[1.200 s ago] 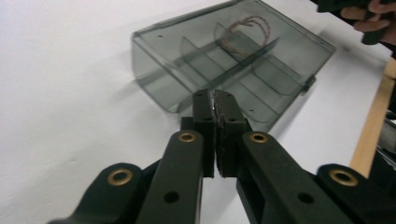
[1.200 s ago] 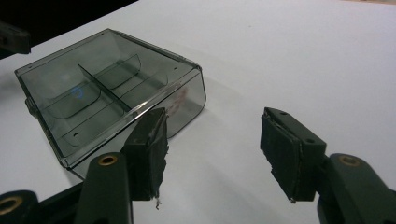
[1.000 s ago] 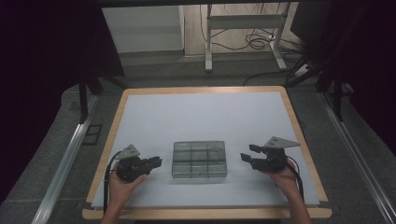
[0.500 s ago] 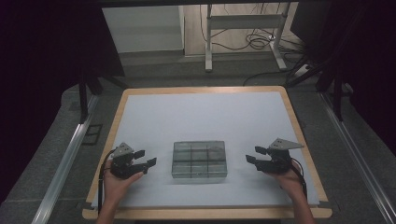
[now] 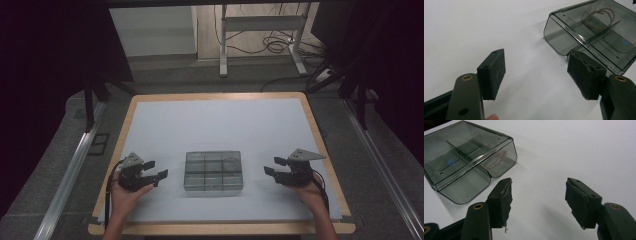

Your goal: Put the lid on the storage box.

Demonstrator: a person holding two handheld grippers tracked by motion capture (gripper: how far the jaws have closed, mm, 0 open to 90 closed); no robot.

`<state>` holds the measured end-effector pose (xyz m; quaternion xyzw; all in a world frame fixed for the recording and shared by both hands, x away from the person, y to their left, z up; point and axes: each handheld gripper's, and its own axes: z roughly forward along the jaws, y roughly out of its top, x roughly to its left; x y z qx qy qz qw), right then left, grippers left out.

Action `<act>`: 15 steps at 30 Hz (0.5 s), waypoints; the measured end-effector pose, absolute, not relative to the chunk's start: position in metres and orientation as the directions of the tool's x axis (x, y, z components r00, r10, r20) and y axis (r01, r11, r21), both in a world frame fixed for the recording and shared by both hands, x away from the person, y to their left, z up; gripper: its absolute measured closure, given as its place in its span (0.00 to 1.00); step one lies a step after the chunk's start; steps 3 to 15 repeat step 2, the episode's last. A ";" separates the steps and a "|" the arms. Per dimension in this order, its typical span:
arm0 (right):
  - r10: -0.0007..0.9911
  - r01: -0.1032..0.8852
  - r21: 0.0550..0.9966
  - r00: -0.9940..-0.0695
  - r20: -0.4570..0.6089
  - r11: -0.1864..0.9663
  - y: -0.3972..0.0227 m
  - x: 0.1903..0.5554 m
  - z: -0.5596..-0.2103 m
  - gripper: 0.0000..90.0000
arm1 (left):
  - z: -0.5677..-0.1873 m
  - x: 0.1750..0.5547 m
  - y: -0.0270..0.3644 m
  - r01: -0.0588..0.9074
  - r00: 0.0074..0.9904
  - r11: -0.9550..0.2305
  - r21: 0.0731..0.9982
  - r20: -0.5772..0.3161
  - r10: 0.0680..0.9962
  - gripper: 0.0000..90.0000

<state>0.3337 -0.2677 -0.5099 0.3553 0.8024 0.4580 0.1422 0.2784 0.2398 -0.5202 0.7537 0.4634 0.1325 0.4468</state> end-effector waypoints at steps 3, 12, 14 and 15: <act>0.699 0.439 0.836 -0.708 0.097 0.329 -0.268 0.334 -0.510 0.41 | -0.520 0.279 0.240 0.582 0.536 -0.172 0.795 -0.216 0.816 0.34; 0.699 0.439 0.836 -0.708 0.097 0.329 -0.268 0.334 -0.510 0.41 | -0.520 0.279 0.240 0.582 0.536 -0.172 0.795 -0.216 0.816 0.34; 0.699 0.439 0.836 -0.708 0.097 0.329 -0.268 0.334 -0.510 0.41 | -0.520 0.279 0.240 0.582 0.536 -0.172 0.795 -0.216 0.816 0.34; 0.699 0.439 0.836 -0.708 0.097 0.329 -0.268 0.334 -0.510 0.41 | -0.520 0.279 0.240 0.582 0.536 -0.172 0.795 -0.216 0.816 0.34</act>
